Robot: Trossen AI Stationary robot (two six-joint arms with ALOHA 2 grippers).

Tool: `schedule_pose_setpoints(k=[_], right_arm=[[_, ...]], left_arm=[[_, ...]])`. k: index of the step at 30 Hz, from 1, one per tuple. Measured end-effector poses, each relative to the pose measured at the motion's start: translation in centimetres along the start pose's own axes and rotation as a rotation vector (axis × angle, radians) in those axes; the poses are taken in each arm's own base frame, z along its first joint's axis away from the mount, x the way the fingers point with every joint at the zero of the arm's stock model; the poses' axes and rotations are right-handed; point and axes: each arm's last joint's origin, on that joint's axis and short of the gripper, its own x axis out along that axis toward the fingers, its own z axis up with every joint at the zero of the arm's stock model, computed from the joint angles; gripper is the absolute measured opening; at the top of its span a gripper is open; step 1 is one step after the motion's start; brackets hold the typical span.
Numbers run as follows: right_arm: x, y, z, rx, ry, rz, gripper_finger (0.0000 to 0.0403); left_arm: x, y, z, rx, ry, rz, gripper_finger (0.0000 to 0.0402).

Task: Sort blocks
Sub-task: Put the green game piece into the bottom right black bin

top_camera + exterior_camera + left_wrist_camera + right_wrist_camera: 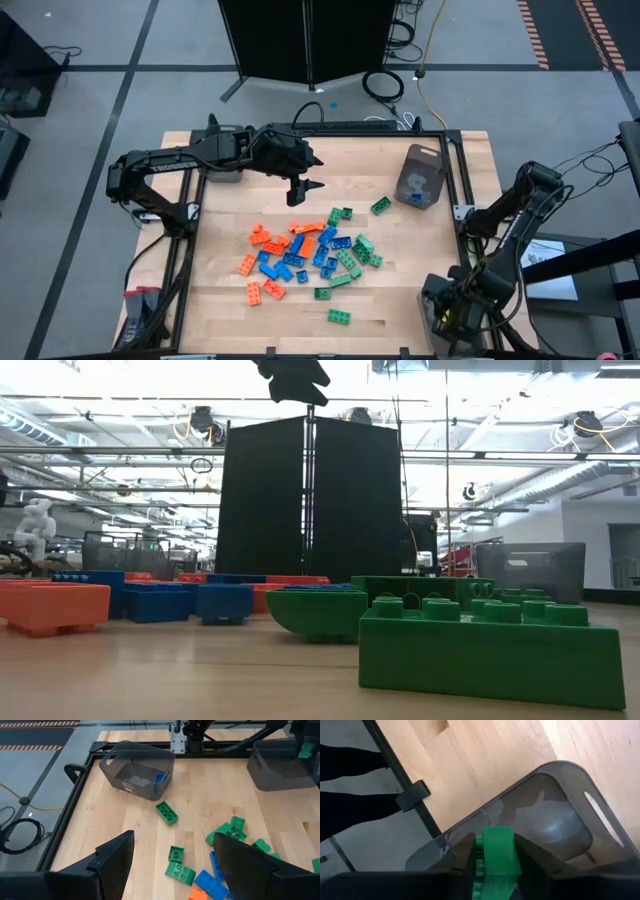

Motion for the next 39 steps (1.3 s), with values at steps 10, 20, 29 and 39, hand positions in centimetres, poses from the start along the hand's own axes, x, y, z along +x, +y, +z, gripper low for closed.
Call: schedule_pose_setpoints(k=[10, 20, 29, 39], right_arm=[[-0.1, -0.8, -0.1, 0.045, 0.046, -0.085, 0.027], [-8.5, -4.7, 4.8, 0.28, -0.353, -0.307, 0.0144], [-8.6, -10.7, 10.7, 0.531, -0.401, -0.433, 0.0002], [-1.7, -14.9, 13.3, 0.59, -0.28, -0.419, 0.0]], left_arm=[[0.0, 0.0, -0.3, -0.004, 0.032, -0.004, 0.0274], [0.0, -0.1, -0.4, -0.012, 0.044, -0.006, 0.0274], [0.0, 0.0, -0.4, -0.032, 0.045, 0.007, 0.0274], [0.0, 0.0, -0.4, -0.027, 0.045, 0.009, 0.0274]])
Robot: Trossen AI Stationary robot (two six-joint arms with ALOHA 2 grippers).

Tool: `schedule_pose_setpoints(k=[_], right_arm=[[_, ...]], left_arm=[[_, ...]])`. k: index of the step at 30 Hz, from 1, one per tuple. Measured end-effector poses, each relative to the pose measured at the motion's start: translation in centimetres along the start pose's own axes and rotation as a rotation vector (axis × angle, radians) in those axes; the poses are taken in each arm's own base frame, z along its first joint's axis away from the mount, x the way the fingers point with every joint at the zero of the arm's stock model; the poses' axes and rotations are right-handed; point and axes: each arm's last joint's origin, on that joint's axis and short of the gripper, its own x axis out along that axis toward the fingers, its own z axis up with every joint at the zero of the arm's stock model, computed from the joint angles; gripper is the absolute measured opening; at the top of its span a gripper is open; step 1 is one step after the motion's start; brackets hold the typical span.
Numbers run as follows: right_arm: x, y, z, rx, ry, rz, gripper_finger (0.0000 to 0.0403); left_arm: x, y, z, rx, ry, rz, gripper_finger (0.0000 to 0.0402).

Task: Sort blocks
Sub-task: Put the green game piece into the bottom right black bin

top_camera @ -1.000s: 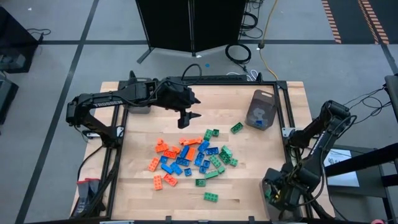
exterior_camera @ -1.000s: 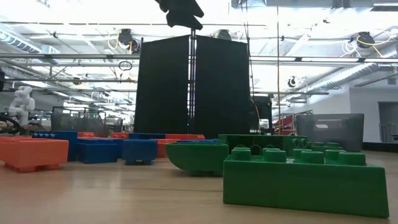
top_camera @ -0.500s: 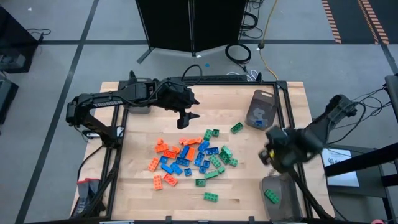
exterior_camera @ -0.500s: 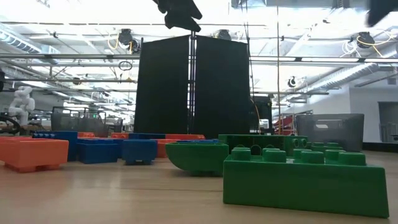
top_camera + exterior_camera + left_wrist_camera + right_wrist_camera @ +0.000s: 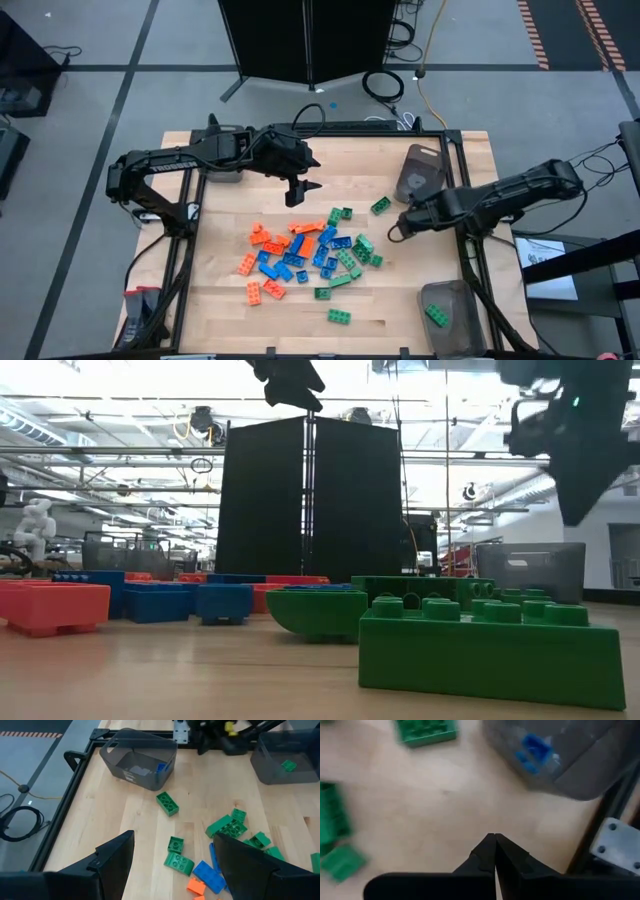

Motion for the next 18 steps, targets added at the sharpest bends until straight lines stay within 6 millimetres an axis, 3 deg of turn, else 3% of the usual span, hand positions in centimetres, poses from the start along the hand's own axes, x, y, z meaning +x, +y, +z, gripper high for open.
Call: schedule_pose_setpoints(k=[5, 18], right_arm=[[1.8, -0.9, 1.0, 0.035, 0.038, -0.056, 0.0], [3.4, -2.3, 5.2, 0.119, -0.02, -0.122, 0.0]], left_arm=[[0.0, 0.0, 0.0, 0.004, 0.0, 0.001, 0.0274], [0.0, 0.1, 0.0, 0.022, 0.0, 0.007, 0.0274]])
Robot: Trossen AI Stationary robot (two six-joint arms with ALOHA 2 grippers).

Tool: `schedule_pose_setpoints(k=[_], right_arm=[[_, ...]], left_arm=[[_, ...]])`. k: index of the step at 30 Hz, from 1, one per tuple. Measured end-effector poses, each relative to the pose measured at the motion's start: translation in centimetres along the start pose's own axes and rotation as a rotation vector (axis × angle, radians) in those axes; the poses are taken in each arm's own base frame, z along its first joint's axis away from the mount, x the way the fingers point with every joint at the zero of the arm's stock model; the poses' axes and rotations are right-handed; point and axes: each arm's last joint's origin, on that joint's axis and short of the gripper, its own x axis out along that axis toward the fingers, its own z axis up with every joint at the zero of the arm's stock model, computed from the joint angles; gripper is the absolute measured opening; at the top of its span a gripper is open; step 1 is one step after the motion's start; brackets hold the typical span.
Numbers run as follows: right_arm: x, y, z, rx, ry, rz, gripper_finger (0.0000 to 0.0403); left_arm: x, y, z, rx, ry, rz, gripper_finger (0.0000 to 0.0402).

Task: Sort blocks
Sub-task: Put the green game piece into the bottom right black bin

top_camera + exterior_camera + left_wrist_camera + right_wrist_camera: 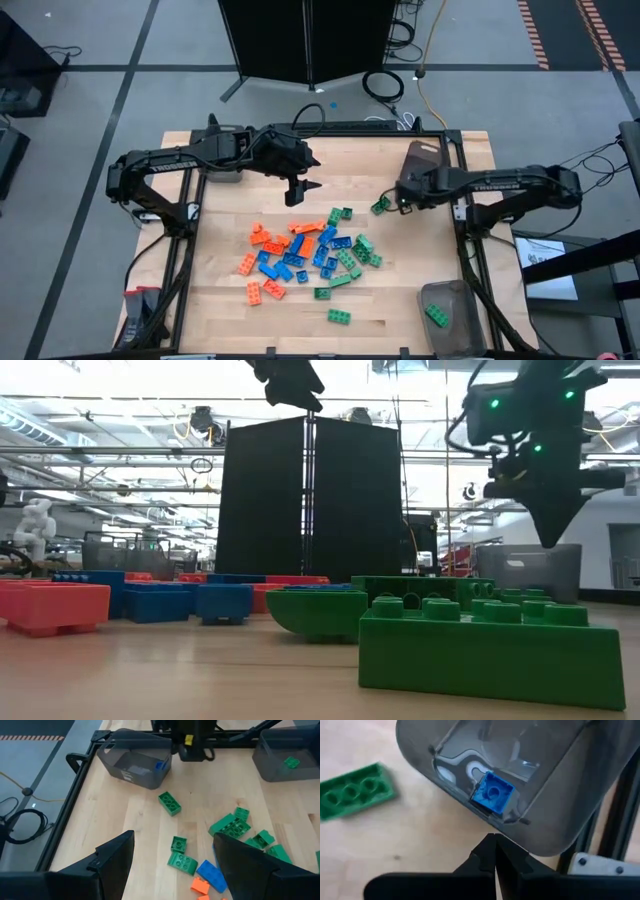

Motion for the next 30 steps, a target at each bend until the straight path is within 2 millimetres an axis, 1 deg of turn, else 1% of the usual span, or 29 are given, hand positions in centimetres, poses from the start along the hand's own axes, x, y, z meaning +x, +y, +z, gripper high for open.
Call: schedule_pose_setpoints(k=[2, 5, 11, 15, 21, 23, 25, 27, 30], right_arm=[[0.3, -0.2, 0.5, -0.008, 0.006, -0.019, 0.0], [0.7, -1.0, 1.2, -0.021, -0.004, -0.099, 0.0], [1.1, -2.3, 2.1, 0.039, 0.036, -0.176, 0.0], [1.3, -2.9, 2.9, 0.099, -0.033, -0.228, 0.0], [1.6, -3.6, 3.8, 0.142, -0.071, -0.274, 0.0], [1.6, -3.6, 3.9, 0.153, -0.071, -0.258, 0.0], [1.1, -3.2, 4.1, 0.131, -0.073, -0.208, 0.0], [0.1, -2.7, 4.4, 0.105, -0.1, -0.172, 0.0], [-2.7, -2.0, 5.5, 0.073, -0.192, -0.132, 0.0]], left_arm=[[0.0, 0.0, 0.0, 0.0, 0.0, 0.0, 0.0274], [0.0, 0.0, 0.0, 0.002, 0.001, 0.007, 0.0274], [0.0, 0.0, 0.0, 0.001, 0.001, 0.008, 0.0274], [0.0, 0.0, 0.0, 0.0, 0.001, 0.015, 0.0274], [0.0, 0.1, 0.0, 0.0, 0.002, 0.021, 0.0274], [0.0, 0.1, 0.0, -0.001, 0.002, 0.022, 0.0274], [0.0, 0.1, 0.0, -0.005, 0.002, 0.022, 0.0274], [0.0, 0.0, 0.0, -0.008, 0.002, 0.02, 0.0274], [-0.6, -0.1, 0.1, -0.007, -0.011, 0.021, 0.0274]])
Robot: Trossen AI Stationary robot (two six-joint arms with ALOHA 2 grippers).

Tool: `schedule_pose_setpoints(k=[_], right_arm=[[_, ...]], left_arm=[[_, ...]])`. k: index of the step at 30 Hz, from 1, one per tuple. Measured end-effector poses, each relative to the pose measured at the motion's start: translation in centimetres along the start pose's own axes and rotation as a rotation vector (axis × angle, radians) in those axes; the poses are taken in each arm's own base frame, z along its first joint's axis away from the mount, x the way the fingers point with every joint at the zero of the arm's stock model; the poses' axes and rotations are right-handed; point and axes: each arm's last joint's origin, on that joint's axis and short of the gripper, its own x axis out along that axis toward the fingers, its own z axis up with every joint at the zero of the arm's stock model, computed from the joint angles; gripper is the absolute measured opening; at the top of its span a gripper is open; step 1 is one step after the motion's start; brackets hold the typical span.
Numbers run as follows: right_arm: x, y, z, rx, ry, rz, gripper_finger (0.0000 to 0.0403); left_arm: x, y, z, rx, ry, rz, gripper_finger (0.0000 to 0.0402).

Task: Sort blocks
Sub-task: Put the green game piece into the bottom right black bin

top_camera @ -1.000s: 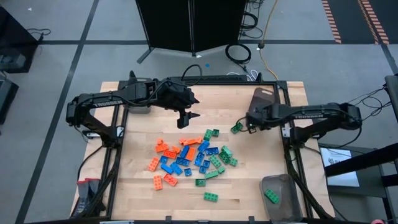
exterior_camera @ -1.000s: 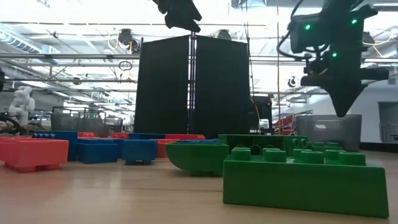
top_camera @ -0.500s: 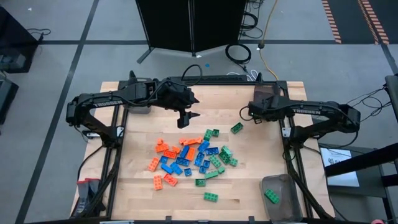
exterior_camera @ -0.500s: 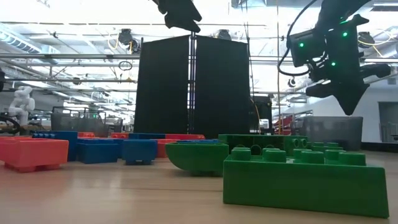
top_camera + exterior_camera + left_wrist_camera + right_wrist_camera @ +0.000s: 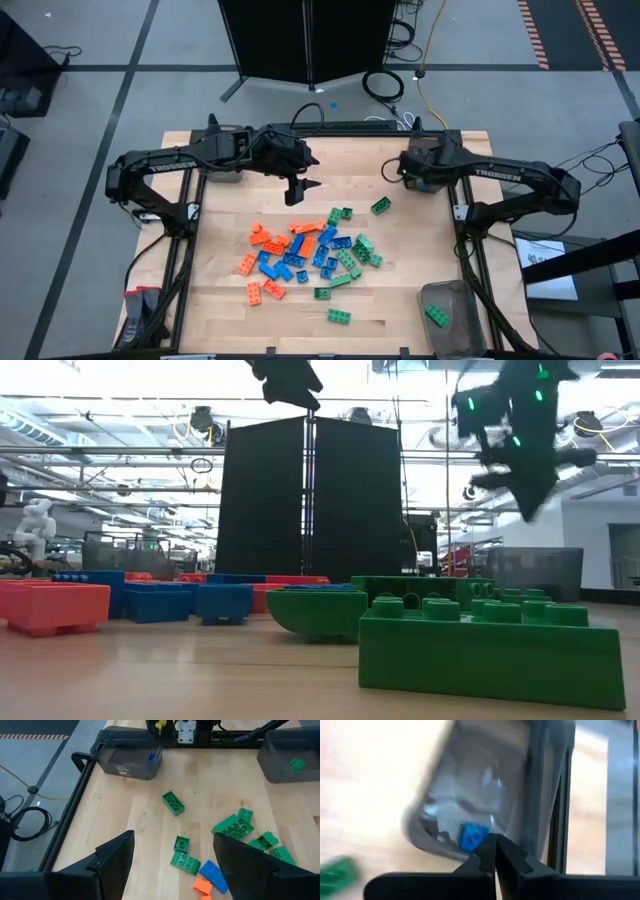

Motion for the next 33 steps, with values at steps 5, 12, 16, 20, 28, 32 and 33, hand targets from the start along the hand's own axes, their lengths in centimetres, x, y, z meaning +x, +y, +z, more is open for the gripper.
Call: schedule_pose_setpoints(k=[5, 12, 16, 20, 28, 32, 33], right_arm=[[-5.8, 1.7, 3.3, -0.188, -0.206, 0.289, 0.0], [-7.5, 5.5, 3.0, -0.797, -0.238, 0.631, 0.0023], [-5.1, 7.9, 0.9, -1.113, -0.057, 0.555, 0.0074], [-2.7, 11.1, -0.8, -1.294, 0.039, 0.5, 0.0163], [1.5, 15.2, -3.2, -1.504, 0.143, 0.392, 0.0316], [2.4, 16.0, -3.9, -1.589, 0.169, 0.384, 0.0339], [2.5, 16.1, -4.1, -1.607, 0.168, 0.378, 0.0339]], left_arm=[[-1.6, -0.1, 0.1, 0.0, -0.014, 0.002, 0.0274], [-2.9, -0.3, -1.0, -0.005, 0.086, -0.011, 0.0274], [-3.0, -0.3, -1.3, -0.007, 0.118, -0.015, 0.0274], [-3.0, -0.3, -1.4, -0.009, 0.129, -0.016, 0.0274], [-3.1, -0.4, -1.6, -0.01, 0.152, -0.019, 0.0274], [-3.1, -0.4, -1.8, -0.01, 0.163, -0.02, 0.0274], [-3.1, -0.4, -1.8, -0.01, 0.163, -0.02, 0.0274]])
